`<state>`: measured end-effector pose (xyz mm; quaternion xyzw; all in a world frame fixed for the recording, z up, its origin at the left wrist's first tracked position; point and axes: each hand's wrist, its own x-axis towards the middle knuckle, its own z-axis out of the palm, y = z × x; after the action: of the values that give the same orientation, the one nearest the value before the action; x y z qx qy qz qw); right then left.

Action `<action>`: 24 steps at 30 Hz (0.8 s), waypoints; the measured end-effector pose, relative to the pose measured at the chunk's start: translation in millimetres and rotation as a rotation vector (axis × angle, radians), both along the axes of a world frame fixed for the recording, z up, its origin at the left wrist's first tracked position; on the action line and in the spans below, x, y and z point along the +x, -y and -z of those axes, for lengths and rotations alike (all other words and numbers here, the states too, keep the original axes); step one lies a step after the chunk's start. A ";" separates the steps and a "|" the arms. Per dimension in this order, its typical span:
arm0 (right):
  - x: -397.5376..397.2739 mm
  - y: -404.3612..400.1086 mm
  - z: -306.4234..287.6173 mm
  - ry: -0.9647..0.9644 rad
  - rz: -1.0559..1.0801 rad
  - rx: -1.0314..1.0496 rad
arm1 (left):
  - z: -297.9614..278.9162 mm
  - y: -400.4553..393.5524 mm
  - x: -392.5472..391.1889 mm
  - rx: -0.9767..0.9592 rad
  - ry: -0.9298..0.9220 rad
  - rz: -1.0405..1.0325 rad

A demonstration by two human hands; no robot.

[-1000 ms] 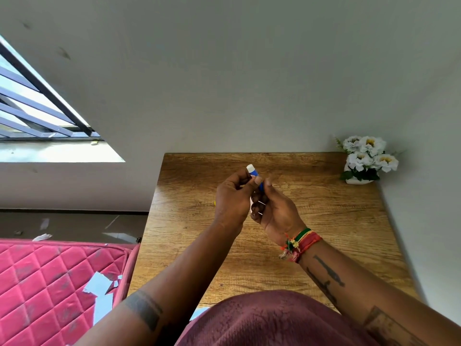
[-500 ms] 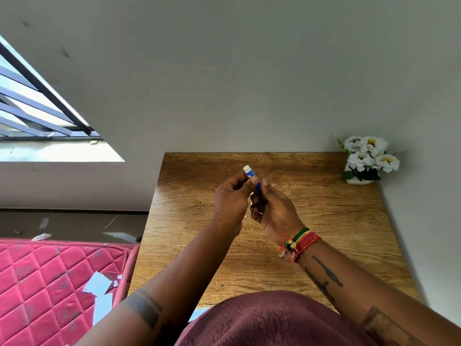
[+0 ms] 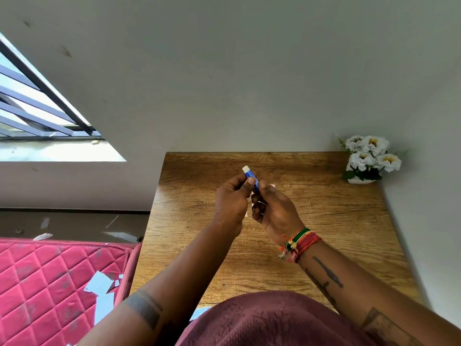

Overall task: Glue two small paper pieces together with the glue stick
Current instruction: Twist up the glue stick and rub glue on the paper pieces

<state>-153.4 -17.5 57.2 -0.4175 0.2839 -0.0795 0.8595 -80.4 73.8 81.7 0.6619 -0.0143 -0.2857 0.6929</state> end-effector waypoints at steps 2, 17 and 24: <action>0.6 -1.1 -0.6 -0.014 0.008 -0.018 | -0.9 -0.3 -0.1 0.002 0.002 0.005; -1.5 -2.2 0.3 0.039 -0.012 -0.021 | -5.9 2.1 -3.2 0.001 -0.011 0.004; 1.5 -2.0 4.2 -0.015 -0.016 0.062 | -5.7 2.8 -2.7 0.007 -0.044 0.004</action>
<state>-151.8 -15.5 53.0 -0.3934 0.2893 -0.0607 0.8706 -83.1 71.0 87.4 0.6580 0.0005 -0.3016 0.6900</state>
